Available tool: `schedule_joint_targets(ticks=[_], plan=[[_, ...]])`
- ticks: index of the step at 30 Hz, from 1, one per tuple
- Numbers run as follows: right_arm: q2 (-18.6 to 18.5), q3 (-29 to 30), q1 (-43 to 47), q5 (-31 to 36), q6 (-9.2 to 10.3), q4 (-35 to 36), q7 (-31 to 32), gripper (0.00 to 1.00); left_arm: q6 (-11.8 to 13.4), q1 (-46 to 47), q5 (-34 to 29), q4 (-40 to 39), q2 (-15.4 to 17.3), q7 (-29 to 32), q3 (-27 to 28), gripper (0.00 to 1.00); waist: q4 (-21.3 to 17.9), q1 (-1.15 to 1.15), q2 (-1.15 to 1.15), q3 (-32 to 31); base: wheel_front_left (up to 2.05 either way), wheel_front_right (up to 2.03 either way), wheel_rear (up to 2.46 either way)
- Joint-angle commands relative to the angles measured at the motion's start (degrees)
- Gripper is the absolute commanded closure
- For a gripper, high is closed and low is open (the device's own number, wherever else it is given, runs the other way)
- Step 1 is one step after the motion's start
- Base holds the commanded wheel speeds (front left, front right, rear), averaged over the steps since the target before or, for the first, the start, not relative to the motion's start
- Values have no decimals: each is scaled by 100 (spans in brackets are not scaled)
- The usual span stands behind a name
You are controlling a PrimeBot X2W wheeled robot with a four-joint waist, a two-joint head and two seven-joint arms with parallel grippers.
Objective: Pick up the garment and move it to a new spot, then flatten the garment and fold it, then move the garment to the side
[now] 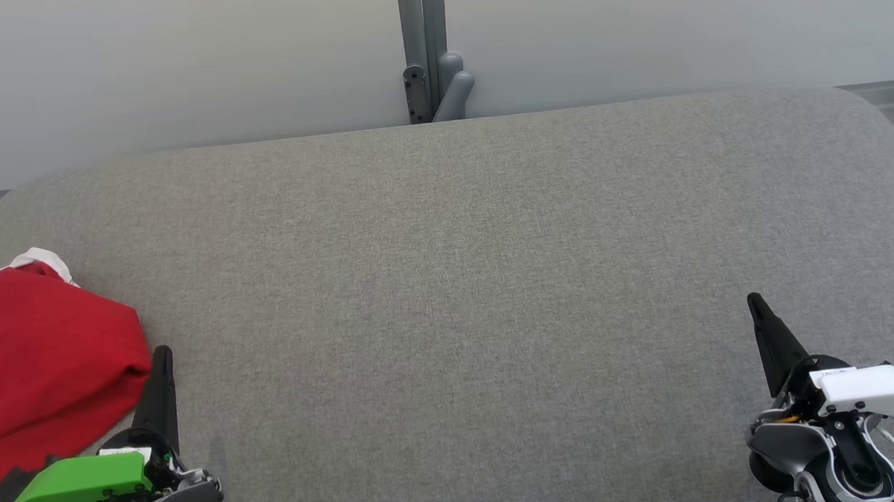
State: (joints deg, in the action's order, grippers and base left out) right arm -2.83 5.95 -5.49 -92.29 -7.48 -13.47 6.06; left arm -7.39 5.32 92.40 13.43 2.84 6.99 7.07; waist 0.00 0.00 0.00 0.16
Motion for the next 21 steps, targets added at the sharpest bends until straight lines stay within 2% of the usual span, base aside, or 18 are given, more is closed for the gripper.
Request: schedule_joint_targets(ticks=[1,21], plan=[[-8,4,-43,-46,-2,-7,29,100,-29,54,8,-8,3,10,7,100,0,0,0,0,0,0,0],[-8,4,-43,-46,-2,-7,29,100,-29,54,8,-9,3,10,7,100,0,0,0,0,0,0,0]])
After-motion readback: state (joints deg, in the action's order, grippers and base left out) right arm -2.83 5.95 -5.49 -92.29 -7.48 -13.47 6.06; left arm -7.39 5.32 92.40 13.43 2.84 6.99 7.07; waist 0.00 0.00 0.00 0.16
